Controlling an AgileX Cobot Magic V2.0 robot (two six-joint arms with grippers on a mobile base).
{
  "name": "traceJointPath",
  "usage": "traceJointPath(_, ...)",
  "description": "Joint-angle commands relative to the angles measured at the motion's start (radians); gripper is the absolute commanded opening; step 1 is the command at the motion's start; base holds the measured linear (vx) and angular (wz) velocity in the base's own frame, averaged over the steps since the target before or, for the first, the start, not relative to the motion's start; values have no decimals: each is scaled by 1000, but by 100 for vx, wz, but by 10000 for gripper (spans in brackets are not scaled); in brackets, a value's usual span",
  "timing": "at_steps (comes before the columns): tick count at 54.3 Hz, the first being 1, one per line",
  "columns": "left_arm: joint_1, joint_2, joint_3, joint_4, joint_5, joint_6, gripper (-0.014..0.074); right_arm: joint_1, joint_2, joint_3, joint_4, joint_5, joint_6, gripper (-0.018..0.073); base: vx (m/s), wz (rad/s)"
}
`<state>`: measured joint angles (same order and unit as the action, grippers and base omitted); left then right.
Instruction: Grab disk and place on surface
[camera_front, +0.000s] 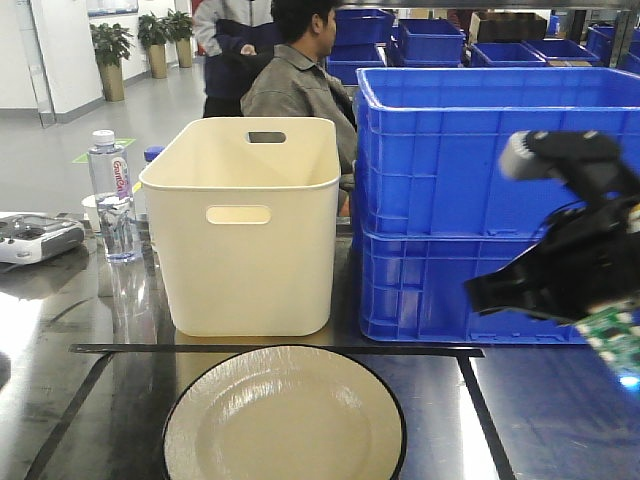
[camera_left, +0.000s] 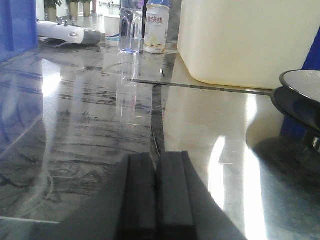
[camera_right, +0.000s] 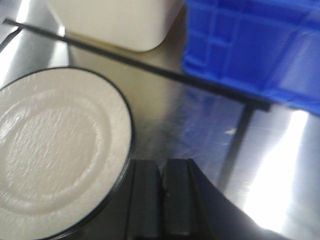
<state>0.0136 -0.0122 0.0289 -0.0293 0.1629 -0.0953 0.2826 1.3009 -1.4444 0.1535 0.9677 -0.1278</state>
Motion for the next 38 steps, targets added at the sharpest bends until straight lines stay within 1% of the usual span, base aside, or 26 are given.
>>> traceJointPath(1, -5, -14, -19, -2, -77, 1, -7, -5, -94, -16, -87, -67, 33, -8, 0, 0)
traceJointPath(4, -5, -14, -19, -2, -77, 1, -7, -5, -136, 36, -111, -113, 39, -8, 0, 0)
traceJointPath(7, -5, -14, -19, -2, -77, 1, -7, -5, -191, 110, -125, -207, 38, -8, 0, 0)
traceJointPath(13, -5, -14, -19, -2, -77, 1, -7, -5, -312, 321, -159, -451, 38, -8, 0, 0)
traceJointPath(18, -5, -14, -19, -2, -77, 1, -7, -5, -432, 529, -219, -674, 38, -8, 0, 0)
traceJointPath(21, -5, -14, -19, -2, -77, 1, -7, -13, -508, 627, -251, -760, 38, -8, 0, 0)
traceJointPath(24, -5, -14, -19, -2, -77, 1, -7, -48, -582, 735, -254, -831, 45, -8, 0, 0)
traceJointPath(27, -5, -14, -19, -2, -77, 1, -7, -104, -670, 841, -250, -879, 77, -8, 0, 0)
traceJointPath(33, -5, -14, -19, -2, -77, 1, -7, -226, -859, 1050, -251, -936, 120, -8, 0, 0)
traceJointPath(38, -5, -14, -19, -2, -77, 1, -7, -291, -1013, 1215, -251, -968, 114, -8, 0, 0)
